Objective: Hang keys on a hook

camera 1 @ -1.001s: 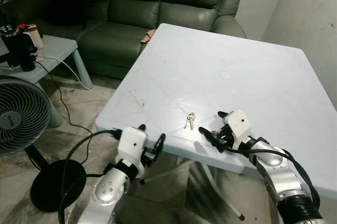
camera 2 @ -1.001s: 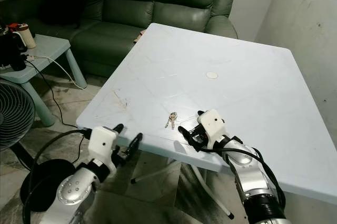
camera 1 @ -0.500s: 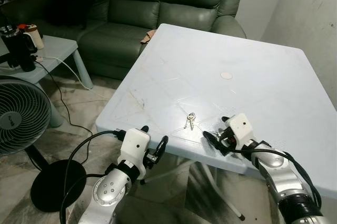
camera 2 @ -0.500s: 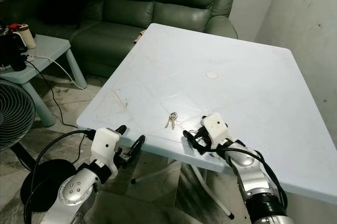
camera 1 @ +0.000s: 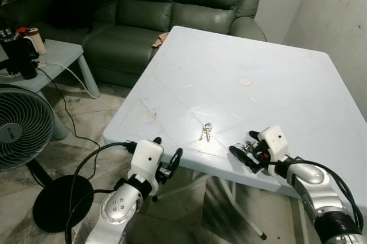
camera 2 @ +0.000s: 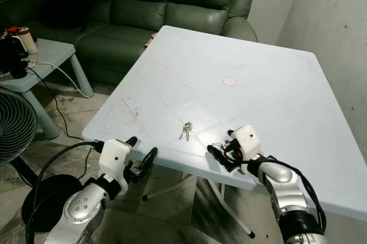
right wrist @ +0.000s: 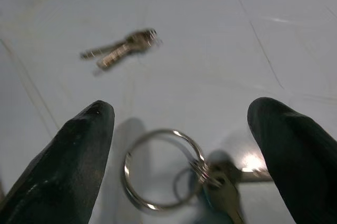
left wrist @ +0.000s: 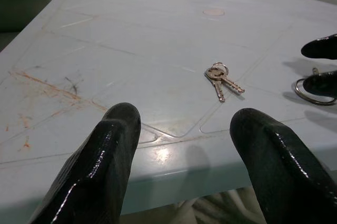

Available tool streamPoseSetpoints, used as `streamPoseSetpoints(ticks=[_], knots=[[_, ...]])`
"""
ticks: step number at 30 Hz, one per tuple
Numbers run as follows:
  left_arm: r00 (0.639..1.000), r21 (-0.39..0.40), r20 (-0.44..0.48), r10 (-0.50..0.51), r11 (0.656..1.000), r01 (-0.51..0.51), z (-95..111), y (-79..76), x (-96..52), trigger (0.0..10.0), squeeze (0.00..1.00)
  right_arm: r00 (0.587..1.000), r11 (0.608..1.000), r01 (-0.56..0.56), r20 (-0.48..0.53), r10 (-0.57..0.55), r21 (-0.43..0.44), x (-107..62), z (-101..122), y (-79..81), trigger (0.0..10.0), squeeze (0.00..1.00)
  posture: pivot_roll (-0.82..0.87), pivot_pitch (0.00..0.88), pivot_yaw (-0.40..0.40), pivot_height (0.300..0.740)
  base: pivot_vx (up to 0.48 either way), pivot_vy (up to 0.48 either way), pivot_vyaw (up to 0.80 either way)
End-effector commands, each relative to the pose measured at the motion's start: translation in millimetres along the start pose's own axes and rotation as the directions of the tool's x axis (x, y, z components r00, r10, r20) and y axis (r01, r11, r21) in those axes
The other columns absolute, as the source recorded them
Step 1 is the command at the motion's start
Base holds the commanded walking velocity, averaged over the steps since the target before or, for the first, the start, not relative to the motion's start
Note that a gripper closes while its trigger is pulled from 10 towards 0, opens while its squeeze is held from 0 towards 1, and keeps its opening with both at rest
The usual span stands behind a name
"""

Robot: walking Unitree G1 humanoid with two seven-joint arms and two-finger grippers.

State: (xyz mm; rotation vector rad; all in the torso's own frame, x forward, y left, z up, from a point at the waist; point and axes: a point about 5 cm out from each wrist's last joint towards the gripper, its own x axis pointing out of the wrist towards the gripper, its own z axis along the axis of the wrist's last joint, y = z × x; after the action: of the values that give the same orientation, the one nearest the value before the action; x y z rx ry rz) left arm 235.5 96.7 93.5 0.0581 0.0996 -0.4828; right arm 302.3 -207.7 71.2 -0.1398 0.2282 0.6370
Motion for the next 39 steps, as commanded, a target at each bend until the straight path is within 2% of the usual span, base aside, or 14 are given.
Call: streamPoseSetpoints(ticks=[1,2,3,9,12,15,16,17,18,19,20,39], knots=[[1.000,0.019,0.018,0.000,1.000,-0.001,7,-0.1,0.4,10.0,0.00,0.999,0.999,-0.006,0.040,0.005,0.037,-0.6,5,-1.0,8.4,0.00,-0.10,0.001,-0.050,0.740,0.000,0.000,0.00],[1.000,0.018,0.018,0.001,1.000,-0.001,7,-0.1,0.3,10.0,0.00,0.998,0.998,-0.011,0.059,0.007,0.057,-0.1,7,-0.7,9.5,0.00,-0.10,0.000,-0.049,0.740,0.000,0.000,0.00],[1.000,0.018,0.018,0.002,1.000,-0.002,7,-0.2,0.4,10.0,0.00,0.996,0.996,-0.010,0.089,0.002,0.087,0.8,9,-1.1,10.0,0.00,-0.10,0.000,-0.049,0.740,0.000,0.000,0.00],[1.000,0.018,0.019,0.001,1.000,-0.002,7,-0.6,0.7,10.0,0.00,0.992,0.993,-0.013,0.123,-0.002,0.114,1.4,13,-1.8,10.0,0.00,-0.10,0.000,-0.049,0.740,0.000,0.000,0.00],[1.000,0.020,0.018,0.001,1.000,-0.001,7,-0.8,0.4,10.0,0.00,0.997,0.999,0.040,0.065,-0.041,0.019,-0.5,7,-7.0,10.0,0.00,-0.10,0.000,-0.048,0.740,0.000,0.000,0.00],[1.000,0.020,0.018,0.001,1.000,-0.002,7,-0.8,0.4,10.0,0.00,0.997,0.999,0.037,0.067,-0.038,0.025,-0.8,7,-7.1,10.0,0.00,-0.10,0.000,-0.048,0.740,0.000,0.000,0.00],[1.000,0.019,0.019,0.001,1.000,-0.001,7,-1.1,0.7,10.0,0.00,0.998,0.999,0.050,0.049,-0.051,0.003,-2.1,6,-9.9,4.7,0.00,-0.10,0.000,-0.049,0.740,0.000,0.000,0.00],[1.000,0.019,0.019,0.000,1.000,0.000,7,-1.6,1.0,10.0,0.00,0.998,0.998,0.055,0.032,-0.054,-0.018,-3.4,4,-11.6,2.9,0.00,-0.10,0.000,-0.049,0.740,0.000,0.000,0.00],[1.000,0.019,0.019,-0.001,1.000,0.001,7,-2.3,1.5,10.0,0.00,0.998,0.996,0.067,0.005,-0.067,-0.053,-5.2,2,-14.0,2.2,0.00,-0.10,0.000,-0.049,0.740,0.000,0.000,0.00],[1.000,0.018,0.019,-0.002,1.000,0.001,7,-2.5,1.7,10.0,0.00,0.997,0.995,0.071,-0.002,-0.072,-0.063,-5.8,1,-14.5,2.4,0.00,-0.10,0.000,-0.049,0.740,0.000,0.000,0.00],[1.000,0.018,0.020,-0.002,1.000,0.002,7,-2.8,1.9,10.0,0.00,0.998,0.996,0.059,-0.006,-0.060,-0.067,-6.5,0,-14.0,0.0,0.00,-0.10,0.000,-0.049,0.740,0.000,0.000,0.00],[1.000,0.017,0.020,0.002,1.000,-0.002,7,-2.0,2.0,10.0,0.00,0.999,0.995,0.034,-0.032,-0.037,-0.094,-12.2,-8,-16.2,0.0,0.00,-0.11,0.003,-0.049,0.740,0.000,0.000,0.00]])
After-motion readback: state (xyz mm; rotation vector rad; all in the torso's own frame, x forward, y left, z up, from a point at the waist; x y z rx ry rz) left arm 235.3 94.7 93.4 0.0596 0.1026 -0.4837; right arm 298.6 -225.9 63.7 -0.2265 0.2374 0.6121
